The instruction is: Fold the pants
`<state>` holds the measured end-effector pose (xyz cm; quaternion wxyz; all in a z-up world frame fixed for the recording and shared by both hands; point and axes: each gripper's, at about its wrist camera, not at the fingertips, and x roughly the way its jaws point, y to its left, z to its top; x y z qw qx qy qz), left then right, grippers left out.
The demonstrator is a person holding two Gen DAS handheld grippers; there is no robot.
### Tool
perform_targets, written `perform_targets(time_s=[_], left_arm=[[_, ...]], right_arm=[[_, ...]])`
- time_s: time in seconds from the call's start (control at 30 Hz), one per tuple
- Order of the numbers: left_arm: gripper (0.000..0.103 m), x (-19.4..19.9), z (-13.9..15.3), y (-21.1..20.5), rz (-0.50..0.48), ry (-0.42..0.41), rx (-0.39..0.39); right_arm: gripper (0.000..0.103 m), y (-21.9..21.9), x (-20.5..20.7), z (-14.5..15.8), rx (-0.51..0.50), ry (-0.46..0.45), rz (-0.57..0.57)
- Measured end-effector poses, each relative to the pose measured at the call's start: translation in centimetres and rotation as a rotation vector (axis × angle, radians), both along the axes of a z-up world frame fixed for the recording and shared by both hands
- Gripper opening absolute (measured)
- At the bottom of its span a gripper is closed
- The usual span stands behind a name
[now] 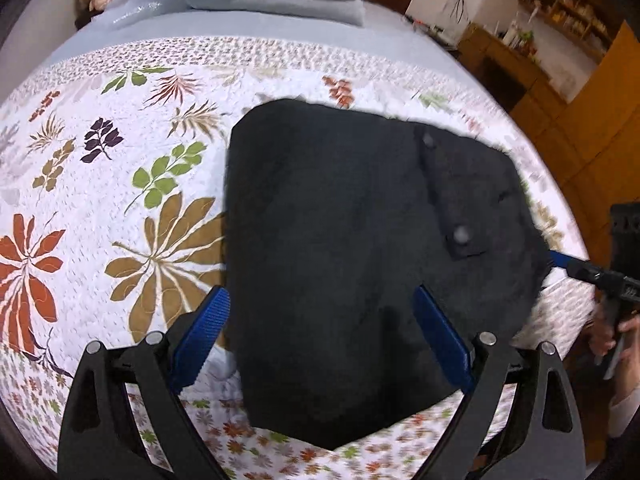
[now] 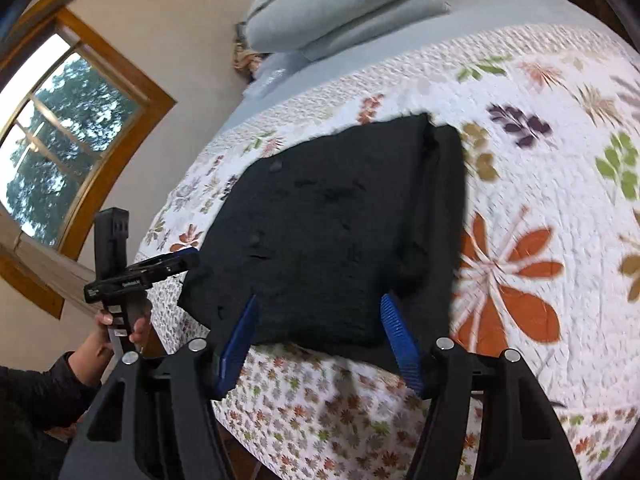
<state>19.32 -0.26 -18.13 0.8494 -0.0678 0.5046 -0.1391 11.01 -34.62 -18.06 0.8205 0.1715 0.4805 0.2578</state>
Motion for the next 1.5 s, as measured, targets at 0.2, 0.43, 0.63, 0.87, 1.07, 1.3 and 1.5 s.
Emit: perform_targets(time_s=[0.2,0.43,0.63,0.87,1.07,1.3,1.5], left_arm=[[0.093,0.1,-1.8,1.7,0.076,0.076,-0.078],[0.093,-0.7,0.7,1.1,0.074,-0.007,-0.015],[0.093,-0.4,0.8,-0.3,0.05,-0.035,0.054],[0.093,0.3,-0.2,-0.9,0.073,-0.03,0.091],[0.093,0.2,-0.8,-0.4,0.081,-0.015,0.056],[0.096,0.4,-1.6,-0.4,0.087,-0.012,0.042],[0.098,0.1,-1.4,-0.3,0.057,-0.034,0.07]], right_arm=[[0.058,-2.1,-1.4,-1.0,0.09,0.021,-0.043],[0.061,-0.8,0.5,-0.7,0.146,0.034,-0.048],[0.061,0.8,2.0,-1.5,0.103,0.056,-0.044],[0.037,0.7,1.6,-1.3,0.044,0.06,-0.039],[0.016,-0.7,1.1,0.0,0.06,0.021,-0.063],[0.018,-0.6,1.2,-0.4,0.021,0.039,-0.071],[0.018,-1.1,0.6,-1.0,0.006,0.053,-0.076]])
